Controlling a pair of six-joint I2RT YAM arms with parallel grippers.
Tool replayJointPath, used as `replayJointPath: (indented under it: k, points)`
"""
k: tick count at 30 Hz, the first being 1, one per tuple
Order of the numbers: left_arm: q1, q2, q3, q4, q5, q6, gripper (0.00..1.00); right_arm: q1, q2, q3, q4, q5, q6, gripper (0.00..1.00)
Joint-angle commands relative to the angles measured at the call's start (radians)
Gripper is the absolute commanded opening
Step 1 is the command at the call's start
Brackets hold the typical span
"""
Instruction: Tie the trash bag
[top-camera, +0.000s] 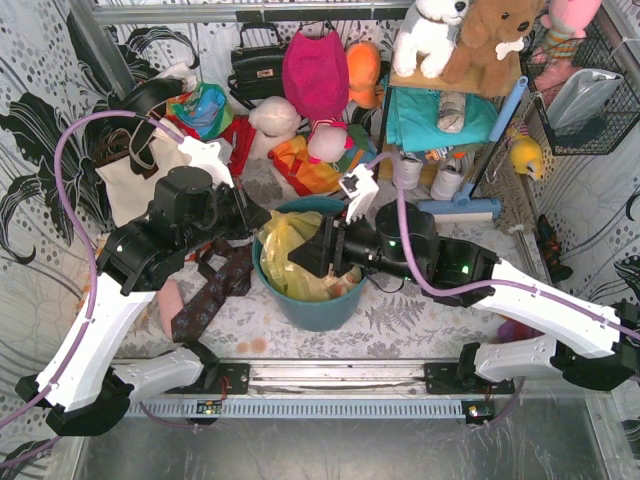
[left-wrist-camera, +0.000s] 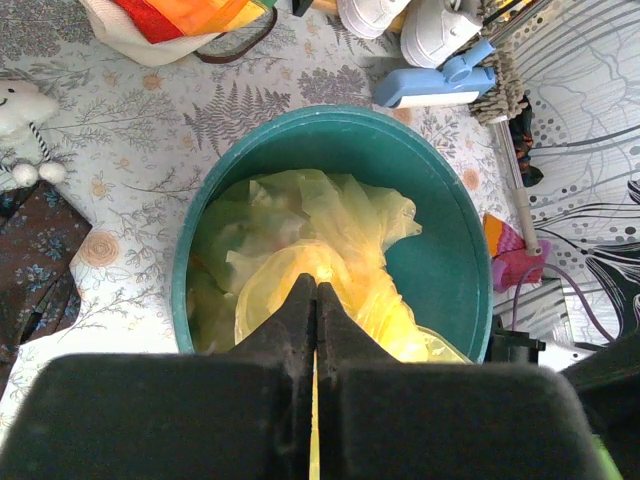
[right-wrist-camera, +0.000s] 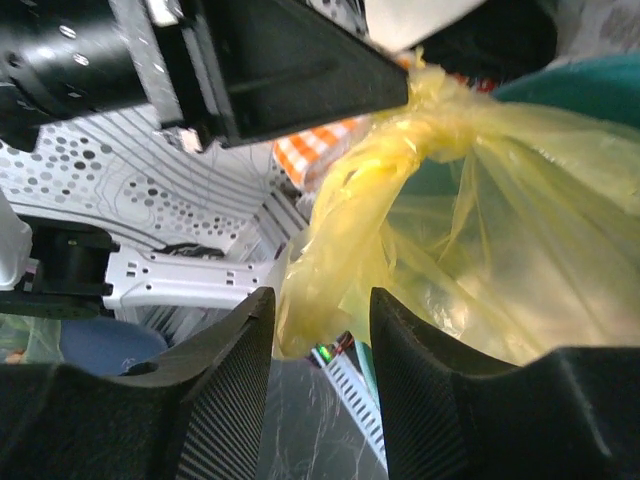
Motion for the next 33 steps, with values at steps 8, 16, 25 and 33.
replayJointPath:
  k: [8,16,25,33]
  points:
    - [-0.004,-0.012,-0.005,0.060,-0.011,0.017,0.00,0.002,-0.007,-0.055,0.042,0.048,0.102,0.09]
    - [-0.004,-0.047,-0.004,0.055,-0.185,0.035,0.00,0.003,-0.113,-0.131,-0.063,0.183,0.091,0.00]
    - [-0.004,-0.063,-0.067,0.117,-0.373,0.042,0.00,0.003,-0.199,-0.182,-0.227,0.274,0.124,0.00]
    - [-0.004,-0.074,-0.098,0.253,-0.210,0.023,0.00,0.002,-0.209,-0.219,-0.200,0.271,0.095,0.00]
